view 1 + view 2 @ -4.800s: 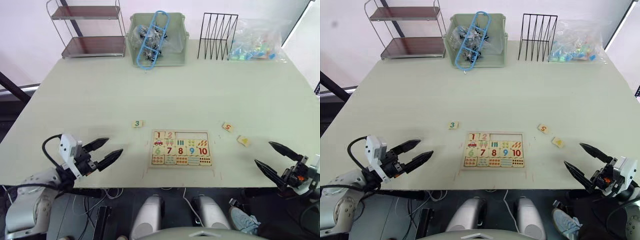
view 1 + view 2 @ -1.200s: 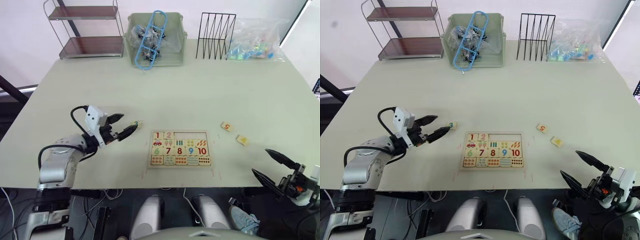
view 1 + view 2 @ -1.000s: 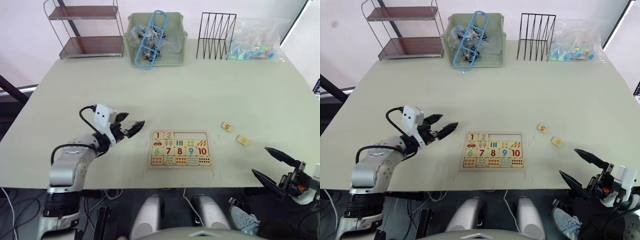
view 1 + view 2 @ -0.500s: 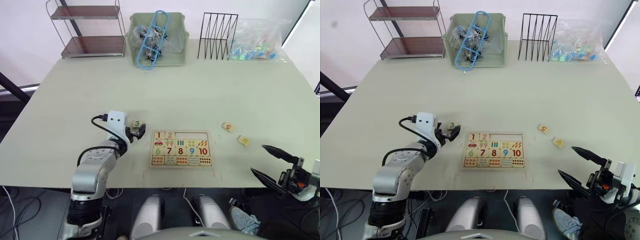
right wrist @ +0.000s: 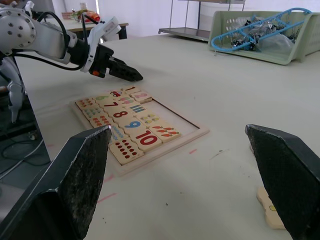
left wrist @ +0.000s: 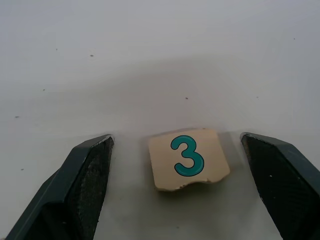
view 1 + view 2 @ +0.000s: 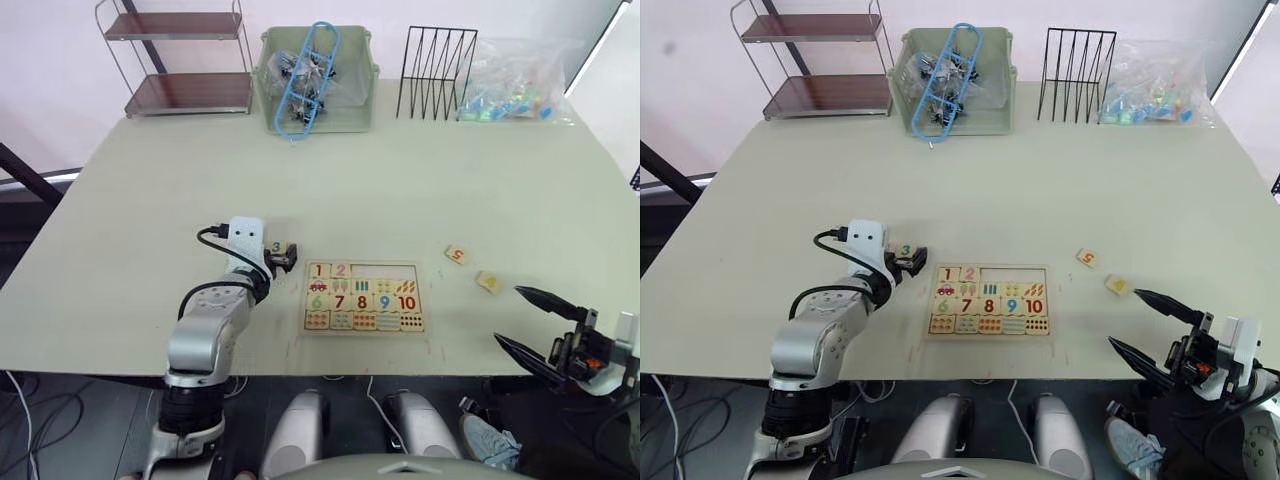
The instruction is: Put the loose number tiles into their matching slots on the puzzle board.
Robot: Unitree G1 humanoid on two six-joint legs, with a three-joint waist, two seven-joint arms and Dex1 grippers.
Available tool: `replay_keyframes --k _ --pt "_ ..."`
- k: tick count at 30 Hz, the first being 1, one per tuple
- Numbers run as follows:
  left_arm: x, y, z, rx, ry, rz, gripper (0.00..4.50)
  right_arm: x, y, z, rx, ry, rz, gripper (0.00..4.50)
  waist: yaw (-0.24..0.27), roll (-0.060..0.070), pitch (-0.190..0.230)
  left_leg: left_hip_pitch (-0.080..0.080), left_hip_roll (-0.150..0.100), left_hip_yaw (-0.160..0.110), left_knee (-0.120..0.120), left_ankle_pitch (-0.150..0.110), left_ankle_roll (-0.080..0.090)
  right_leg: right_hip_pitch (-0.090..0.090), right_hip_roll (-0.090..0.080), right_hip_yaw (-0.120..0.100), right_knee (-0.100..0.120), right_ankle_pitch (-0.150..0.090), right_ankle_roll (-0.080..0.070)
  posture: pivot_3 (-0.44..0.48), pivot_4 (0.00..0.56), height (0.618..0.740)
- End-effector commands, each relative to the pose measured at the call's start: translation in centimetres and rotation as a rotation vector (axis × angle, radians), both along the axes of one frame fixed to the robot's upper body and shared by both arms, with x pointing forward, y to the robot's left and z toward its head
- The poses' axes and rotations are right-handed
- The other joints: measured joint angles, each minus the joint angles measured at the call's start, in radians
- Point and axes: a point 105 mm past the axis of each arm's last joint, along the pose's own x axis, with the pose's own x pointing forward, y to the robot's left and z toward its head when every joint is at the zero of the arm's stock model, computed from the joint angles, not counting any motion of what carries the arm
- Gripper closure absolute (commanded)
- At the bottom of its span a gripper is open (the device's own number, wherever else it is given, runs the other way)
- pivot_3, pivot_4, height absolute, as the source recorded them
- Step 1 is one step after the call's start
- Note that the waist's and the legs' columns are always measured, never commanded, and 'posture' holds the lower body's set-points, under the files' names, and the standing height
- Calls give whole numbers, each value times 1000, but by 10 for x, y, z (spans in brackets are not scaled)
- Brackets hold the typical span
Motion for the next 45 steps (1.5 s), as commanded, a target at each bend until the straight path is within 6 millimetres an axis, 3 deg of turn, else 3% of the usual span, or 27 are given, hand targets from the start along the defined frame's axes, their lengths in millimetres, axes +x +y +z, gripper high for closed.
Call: replay_keyframes --k 1,3,8,15,20,25,32,39,45 --pt "-4 -6 -10 -16 67 29 417 -1 2 7 -7 -27 18 0 0 0 0 0 0 0 0 0 0 0 0 0 0 0 0 0 150 739" --pt "-4 -8 -10 -19 80 46 873 -1 3 6 -7 -26 20 0 1 0 0 0 0 0 0 0 0 0 0 0 0 0 0 0 150 739" --pt "-5 -5 -12 45 98 61 3004 -1 3 5 -9 -27 23 0 1 0 -1 0 -1 0 0 0 0 0 0 0 0 0 0 0 150 739" --pt "-8 0 -11 71 93 56 3003 2 4 5 -8 -30 32 0 -1 1 -1 0 -1 0 0 0 0 0 0 0 0 0 1 0 150 739" --pt "-12 0 6 6 12 39 3003 4 8 8 -3 -41 49 0 -3 1 -1 0 -1 0 0 0 0 0 0 0 0 0 0 0 150 739" --pt "-31 16 10 38 -13 35 3003 6 12 13 -5 -42 89 0 -7 1 -1 0 0 0 0 0 0 0 0 1 0 0 0 0 150 739" --pt "-60 23 16 90 9 59 3003 8 13 16 -21 -37 128 0 -3 -1 0 -1 0 0 0 0 0 0 -1 0 -1 0 0 0 150 739" --pt "-81 26 3 95 96 145 3003 8 16 17 -28 -19 164 0 -2 -1 0 -1 0 -1 0 0 0 0 -1 0 -1 0 0 0 150 739" --pt "-80 24 3 79 100 174 3003 10 16 18 -35 -17 174 0 -3 -1 0 -1 0 0 0 0 0 0 0 0 -1 0 0 0 150 739"
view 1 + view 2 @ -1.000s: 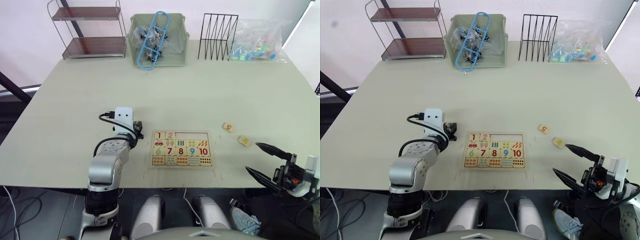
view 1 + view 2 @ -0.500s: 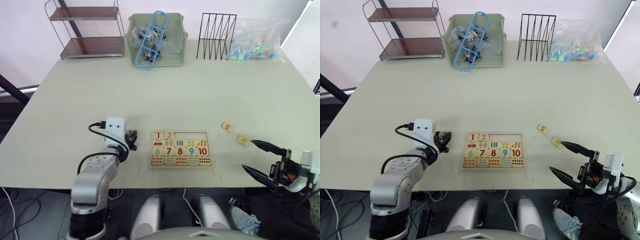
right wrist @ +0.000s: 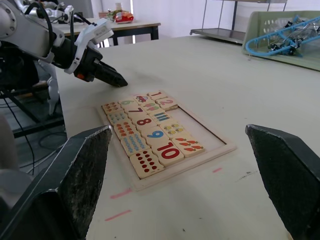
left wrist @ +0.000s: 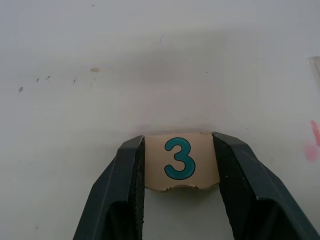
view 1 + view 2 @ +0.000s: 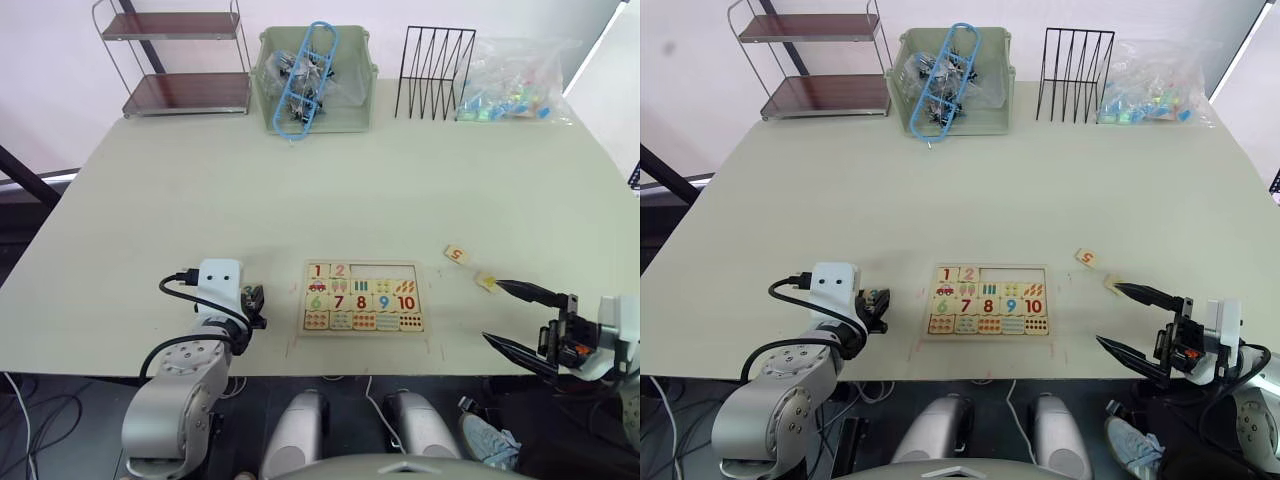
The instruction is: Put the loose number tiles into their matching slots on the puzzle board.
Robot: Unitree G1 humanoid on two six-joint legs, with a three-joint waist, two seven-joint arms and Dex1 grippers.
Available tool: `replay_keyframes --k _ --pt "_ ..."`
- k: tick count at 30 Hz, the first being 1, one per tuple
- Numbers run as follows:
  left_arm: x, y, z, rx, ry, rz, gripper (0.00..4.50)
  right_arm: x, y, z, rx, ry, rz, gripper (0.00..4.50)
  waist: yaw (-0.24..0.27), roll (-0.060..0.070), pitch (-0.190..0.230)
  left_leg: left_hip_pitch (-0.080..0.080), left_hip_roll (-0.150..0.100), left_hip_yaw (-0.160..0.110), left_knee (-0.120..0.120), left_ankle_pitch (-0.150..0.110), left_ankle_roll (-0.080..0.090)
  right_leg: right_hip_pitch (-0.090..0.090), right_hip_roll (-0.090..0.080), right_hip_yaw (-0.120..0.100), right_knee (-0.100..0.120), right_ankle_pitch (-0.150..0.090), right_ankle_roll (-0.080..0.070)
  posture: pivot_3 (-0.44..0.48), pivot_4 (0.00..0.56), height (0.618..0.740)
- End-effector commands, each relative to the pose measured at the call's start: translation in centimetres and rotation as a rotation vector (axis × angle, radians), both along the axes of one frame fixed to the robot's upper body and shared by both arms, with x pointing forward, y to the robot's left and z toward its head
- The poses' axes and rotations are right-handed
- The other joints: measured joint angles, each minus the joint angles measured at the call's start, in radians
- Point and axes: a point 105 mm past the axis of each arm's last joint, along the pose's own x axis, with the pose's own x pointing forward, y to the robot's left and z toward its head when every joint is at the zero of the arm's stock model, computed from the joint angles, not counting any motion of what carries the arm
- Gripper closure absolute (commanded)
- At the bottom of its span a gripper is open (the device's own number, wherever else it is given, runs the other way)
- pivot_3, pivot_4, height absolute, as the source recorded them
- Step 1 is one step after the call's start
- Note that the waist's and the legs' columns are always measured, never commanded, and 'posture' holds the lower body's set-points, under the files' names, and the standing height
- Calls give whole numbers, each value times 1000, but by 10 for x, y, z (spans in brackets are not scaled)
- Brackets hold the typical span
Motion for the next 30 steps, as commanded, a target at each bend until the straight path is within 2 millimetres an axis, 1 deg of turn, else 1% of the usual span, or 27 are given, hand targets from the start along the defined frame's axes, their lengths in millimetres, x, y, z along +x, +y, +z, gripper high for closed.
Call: replay_keyframes --k 1,2,3,5,7,8,12,15,18,21,23,26,28,30 --pt "1 1 9 4 -37 25 3003 0 1 9 -8 -35 21 0 0 0 0 0 0 0 0 0 0 0 0 0 0 0 0 0 150 739" --pt "2 1 9 2 -42 24 3003 0 1 10 -8 -35 21 0 0 0 0 0 0 0 0 0 0 0 0 0 0 0 0 0 150 739" --pt "3 -1 10 -18 -51 28 1974 1 1 10 -9 -34 21 0 1 0 0 0 0 0 0 0 0 0 0 0 0 0 0 0 150 739" --pt "3 -6 13 -81 -74 24 1182 1 0 9 -10 -33 20 0 1 0 0 0 0 0 0 0 0 0 0 0 0 0 0 0 150 739" --pt "3 -10 19 -100 -103 14 234 2 -1 9 -12 -33 19 0 1 -1 0 -1 0 0 0 0 0 0 0 0 0 0 0 0 150 739" --pt "3 -10 22 -105 -117 11 41 2 -1 10 -11 -35 16 0 1 -1 0 -1 0 0 0 0 0 0 0 0 0 0 0 0 150 739" --pt "1 -7 30 -107 -152 1 41 4 -1 11 -6 -44 5 0 -1 -1 0 0 0 0 0 0 0 0 0 0 0 0 0 0 150 739" --pt "-2 -4 40 -71 -191 -84 41 5 1 10 -2 -43 7 0 -2 -1 0 0 0 0 0 0 0 0 0 0 0 0 0 0 150 739" --pt "-3 -1 42 -60 -193 -165 41 5 2 9 1 -42 8 0 -2 -1 0 0 0 0 0 0 0 0 0 0 0 0 0 0 150 739" --pt "-8 -2 46 -6 -199 -362 41 4 2 8 4 -41 7 0 -2 -1 0 0 0 0 0 0 0 0 0 0 0 0 -1 0 150 739" --pt "-10 -2 48 -11 -206 -438 41 4 2 7 4 -40 6 0 -2 0 0 0 0 0 0 0 0 0 -1 0 0 -2 -3 0 150 739" --pt "-10 5 51 11 -219 -563 41 3 1 7 3 -39 5 0 -1 0 0 0 1 0 0 0 0 0 -3 0 -1 -2 -4 0 150 739" --pt "-8 12 52 4 -223 -614 41 3 1 7 3 -39 4 0 -1 0 1 0 1 1 0 0 0 0 -4 0 -1 -2 -4 0 150 739" --pt "-6 19 54 -17 -227 -731 41 2 1 6 3 -38 3 0 -1 0 1 0 1 1 0 0 0 -1 -4 0 -1 -2 -5 0 150 739"
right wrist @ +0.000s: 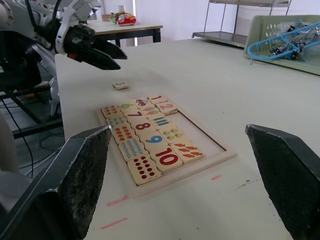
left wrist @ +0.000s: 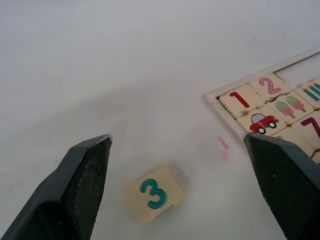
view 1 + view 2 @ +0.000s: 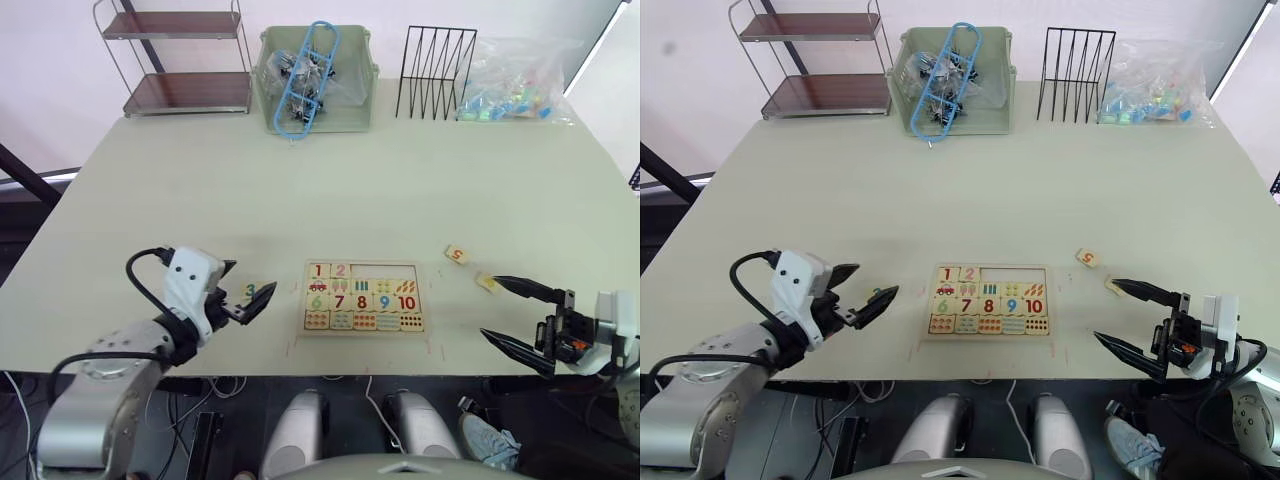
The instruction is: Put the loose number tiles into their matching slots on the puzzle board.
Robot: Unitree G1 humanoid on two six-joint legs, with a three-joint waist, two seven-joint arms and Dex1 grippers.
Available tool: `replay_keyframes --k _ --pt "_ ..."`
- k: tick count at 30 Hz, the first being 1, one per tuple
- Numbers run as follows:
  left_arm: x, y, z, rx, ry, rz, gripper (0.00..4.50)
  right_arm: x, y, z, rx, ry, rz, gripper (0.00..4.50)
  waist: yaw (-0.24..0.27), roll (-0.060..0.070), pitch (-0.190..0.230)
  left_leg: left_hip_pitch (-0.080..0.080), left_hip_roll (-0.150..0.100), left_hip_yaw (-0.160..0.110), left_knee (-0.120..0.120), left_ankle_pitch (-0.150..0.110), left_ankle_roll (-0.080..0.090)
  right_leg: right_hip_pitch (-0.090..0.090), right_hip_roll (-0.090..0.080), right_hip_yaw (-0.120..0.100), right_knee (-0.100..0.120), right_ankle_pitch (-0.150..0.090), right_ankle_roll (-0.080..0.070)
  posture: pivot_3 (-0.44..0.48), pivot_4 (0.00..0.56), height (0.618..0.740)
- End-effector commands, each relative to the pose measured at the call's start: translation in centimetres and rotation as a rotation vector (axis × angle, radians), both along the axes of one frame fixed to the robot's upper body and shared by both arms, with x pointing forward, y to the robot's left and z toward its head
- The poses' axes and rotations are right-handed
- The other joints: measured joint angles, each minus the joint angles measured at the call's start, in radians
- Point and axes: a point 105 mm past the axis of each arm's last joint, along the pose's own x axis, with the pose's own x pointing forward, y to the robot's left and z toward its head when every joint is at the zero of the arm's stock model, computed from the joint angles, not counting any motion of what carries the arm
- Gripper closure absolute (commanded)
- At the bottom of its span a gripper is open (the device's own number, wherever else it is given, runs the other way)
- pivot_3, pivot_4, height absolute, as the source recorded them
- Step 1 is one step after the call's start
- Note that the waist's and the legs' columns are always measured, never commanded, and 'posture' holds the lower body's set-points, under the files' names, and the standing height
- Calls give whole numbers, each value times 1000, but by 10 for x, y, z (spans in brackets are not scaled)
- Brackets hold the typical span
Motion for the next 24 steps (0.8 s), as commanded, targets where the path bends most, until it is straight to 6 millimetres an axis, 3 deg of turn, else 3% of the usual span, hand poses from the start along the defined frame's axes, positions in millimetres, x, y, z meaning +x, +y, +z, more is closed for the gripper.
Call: replay_keyframes --k 1,9,16,24 --pt "1 10 11 -8 -42 -192 41 -2 -1 4 -3 -24 -4 0 0 0 0 0 0 0 0 0 0 0 0 0 0 0 0 0 150 739" --pt "3 37 4 45 -32 -479 41 -4 -3 2 -8 -20 -23 0 -1 0 0 -1 1 1 -1 0 0 -2 0 1 -1 0 0 0 150 739" --pt "10 47 4 79 -25 -730 41 -7 -4 1 -8 -27 -46 0 -1 0 0 -1 2 1 0 0 0 -2 2 -1 0 0 0 0 150 739" --pt "27 60 -12 258 56 -856 41 -10 -5 3 -10 -34 -71 0 -5 1 1 -2 2 2 -1 0 0 -4 3 0 1 2 4 0 150 739"
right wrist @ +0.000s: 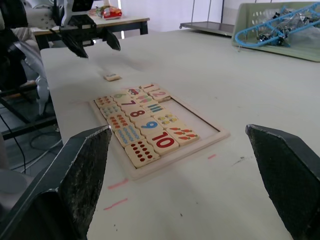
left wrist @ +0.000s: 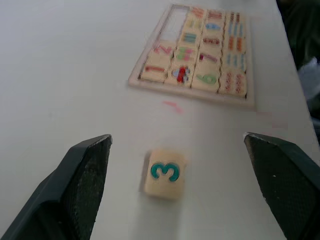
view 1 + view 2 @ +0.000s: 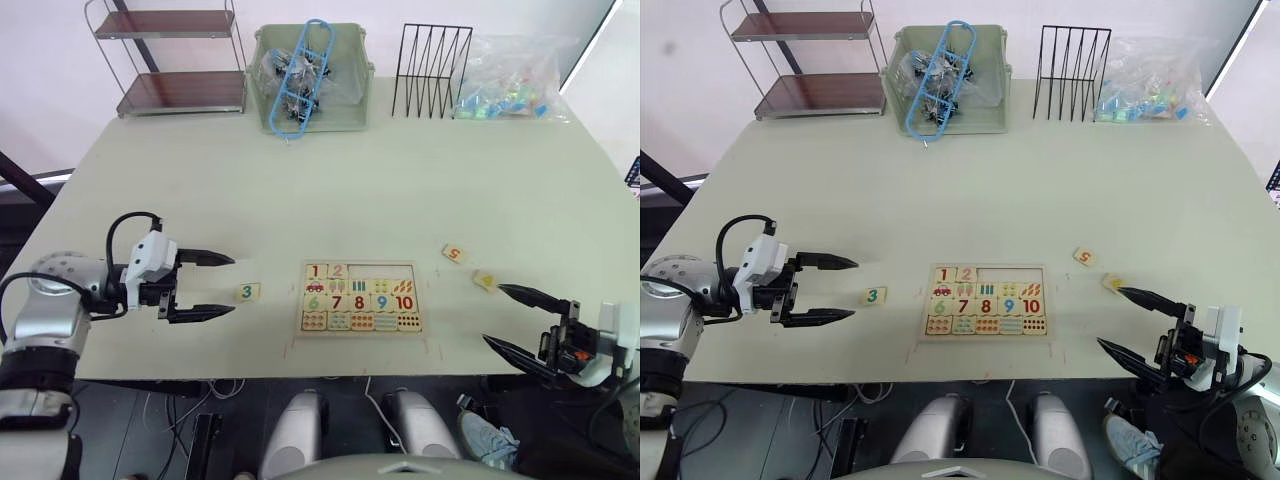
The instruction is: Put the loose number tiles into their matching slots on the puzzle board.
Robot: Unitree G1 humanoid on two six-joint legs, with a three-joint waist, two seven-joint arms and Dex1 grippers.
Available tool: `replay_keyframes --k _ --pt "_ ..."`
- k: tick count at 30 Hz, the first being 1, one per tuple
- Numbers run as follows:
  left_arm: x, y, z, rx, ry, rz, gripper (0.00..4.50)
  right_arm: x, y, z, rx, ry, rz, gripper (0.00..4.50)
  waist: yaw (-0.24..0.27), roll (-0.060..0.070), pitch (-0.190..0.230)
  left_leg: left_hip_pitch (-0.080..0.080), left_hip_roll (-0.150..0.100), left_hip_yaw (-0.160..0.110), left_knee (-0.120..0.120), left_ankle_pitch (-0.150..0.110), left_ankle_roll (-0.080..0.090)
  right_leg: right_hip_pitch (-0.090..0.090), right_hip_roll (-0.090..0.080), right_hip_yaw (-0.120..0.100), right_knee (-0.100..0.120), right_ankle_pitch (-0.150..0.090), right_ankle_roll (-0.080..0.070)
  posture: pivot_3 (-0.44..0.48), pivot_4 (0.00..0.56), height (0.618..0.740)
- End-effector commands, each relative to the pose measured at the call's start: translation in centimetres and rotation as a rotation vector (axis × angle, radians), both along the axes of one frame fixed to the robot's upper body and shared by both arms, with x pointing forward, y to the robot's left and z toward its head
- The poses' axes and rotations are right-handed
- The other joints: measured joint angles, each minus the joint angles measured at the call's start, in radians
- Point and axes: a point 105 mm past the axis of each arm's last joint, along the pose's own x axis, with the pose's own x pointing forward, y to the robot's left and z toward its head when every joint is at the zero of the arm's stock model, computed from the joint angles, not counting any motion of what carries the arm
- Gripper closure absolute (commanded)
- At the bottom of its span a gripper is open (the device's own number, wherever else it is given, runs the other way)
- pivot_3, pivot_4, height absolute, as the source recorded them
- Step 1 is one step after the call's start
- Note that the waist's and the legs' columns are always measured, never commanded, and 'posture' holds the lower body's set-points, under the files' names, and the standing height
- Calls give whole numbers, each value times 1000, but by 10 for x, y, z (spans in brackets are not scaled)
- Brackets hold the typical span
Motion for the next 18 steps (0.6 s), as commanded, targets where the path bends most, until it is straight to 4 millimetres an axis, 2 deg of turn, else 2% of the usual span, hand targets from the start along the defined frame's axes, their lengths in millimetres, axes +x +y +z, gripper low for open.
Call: replay_keyframes --k 1,7,18 --pt "3 -2 -2 12 4 -58 41 -3 0 11 -7 -57 -9 0 1 0 0 0 0 0 0 0 0 0 0 0 0 0 0 0 150 739" --pt "13 -6 -13 32 29 -83 41 -6 0 13 -12 -57 -22 0 2 0 0 -2 -1 -1 1 0 0 0 3 -2 0 0 0 0 150 739" --pt "16 -9 -29 68 56 -110 41 -4 -4 14 -16 -61 -41 0 0 0 0 -2 -1 0 2 0 0 -1 4 -2 1 0 1 0 150 739"
